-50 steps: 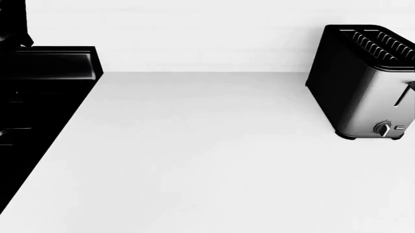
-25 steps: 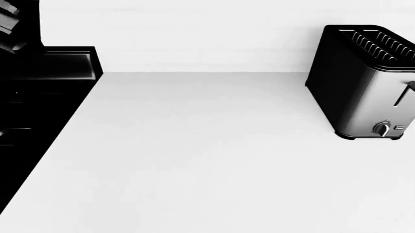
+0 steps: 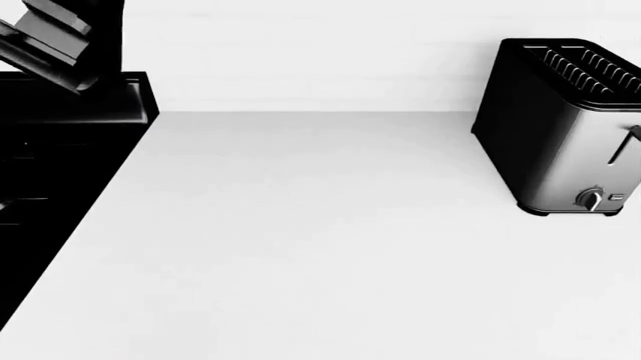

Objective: Pick and place the shaker into the drawer. Then close the cabinet.

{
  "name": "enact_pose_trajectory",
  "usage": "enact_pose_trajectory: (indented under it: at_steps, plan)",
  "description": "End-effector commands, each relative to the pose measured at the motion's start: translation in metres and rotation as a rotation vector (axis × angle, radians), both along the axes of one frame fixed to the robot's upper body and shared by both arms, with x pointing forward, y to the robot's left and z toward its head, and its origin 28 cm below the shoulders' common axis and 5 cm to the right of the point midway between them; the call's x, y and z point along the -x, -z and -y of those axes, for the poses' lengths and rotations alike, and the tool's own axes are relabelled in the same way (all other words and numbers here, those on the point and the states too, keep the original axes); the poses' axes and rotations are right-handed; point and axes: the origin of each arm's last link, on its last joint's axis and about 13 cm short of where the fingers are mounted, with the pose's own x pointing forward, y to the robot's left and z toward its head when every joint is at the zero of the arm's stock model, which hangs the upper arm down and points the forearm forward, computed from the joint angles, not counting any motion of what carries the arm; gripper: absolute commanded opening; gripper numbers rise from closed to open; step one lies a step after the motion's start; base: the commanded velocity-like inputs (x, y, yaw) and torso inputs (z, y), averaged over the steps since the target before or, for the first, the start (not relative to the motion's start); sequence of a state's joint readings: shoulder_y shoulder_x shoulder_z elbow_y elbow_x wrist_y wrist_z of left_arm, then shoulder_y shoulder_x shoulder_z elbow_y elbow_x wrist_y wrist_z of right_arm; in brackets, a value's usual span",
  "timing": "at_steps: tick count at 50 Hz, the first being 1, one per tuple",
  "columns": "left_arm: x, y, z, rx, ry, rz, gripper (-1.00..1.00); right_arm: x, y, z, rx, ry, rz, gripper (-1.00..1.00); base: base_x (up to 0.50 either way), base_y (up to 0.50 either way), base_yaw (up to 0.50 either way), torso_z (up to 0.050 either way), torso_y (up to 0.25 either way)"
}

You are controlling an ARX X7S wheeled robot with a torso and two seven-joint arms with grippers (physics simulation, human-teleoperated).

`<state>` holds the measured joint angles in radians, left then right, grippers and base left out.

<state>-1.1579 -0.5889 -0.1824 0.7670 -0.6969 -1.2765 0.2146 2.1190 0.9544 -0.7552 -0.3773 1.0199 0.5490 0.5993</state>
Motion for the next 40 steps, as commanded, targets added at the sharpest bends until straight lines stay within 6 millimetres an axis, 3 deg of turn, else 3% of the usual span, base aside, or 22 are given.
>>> enact_pose_trajectory:
  at_steps: [1,6,15,28,32,40]
  plan:
    - [0.014,0.002,0.027,0.004,0.16,-0.017,1.0,0.012,0.016,0.007,-0.034,0.075,-0.005,1.0,0.0,0.0,0.0,0.0,0.0]
    - [0.016,0.002,0.053,-0.018,0.302,-0.019,1.0,0.013,0.019,0.008,-0.046,0.069,-0.009,1.0,0.0,0.0,0.0,0.0,0.0]
    - [-0.003,-0.002,0.083,-0.031,0.443,-0.027,1.0,0.023,0.022,0.015,-0.06,0.087,-0.002,1.0,0.0,0.0,0.0,0.0,0.0]
    - [-0.002,-0.028,0.106,-0.077,0.566,0.041,1.0,0.024,0.025,0.017,-0.066,0.095,-0.008,1.0,0.0,0.0,0.0,0.0,0.0]
    - [0.002,-0.051,0.105,-0.099,0.563,0.119,1.0,0.022,0.027,0.016,-0.068,0.09,-0.014,1.0,0.0,0.0,0.0,0.0,0.0]
    - [-0.019,-0.123,0.089,-0.019,0.416,0.333,1.0,0.019,0.03,0.016,-0.075,0.087,-0.025,1.0,0.0,0.0,0.0,0.0,0.0]
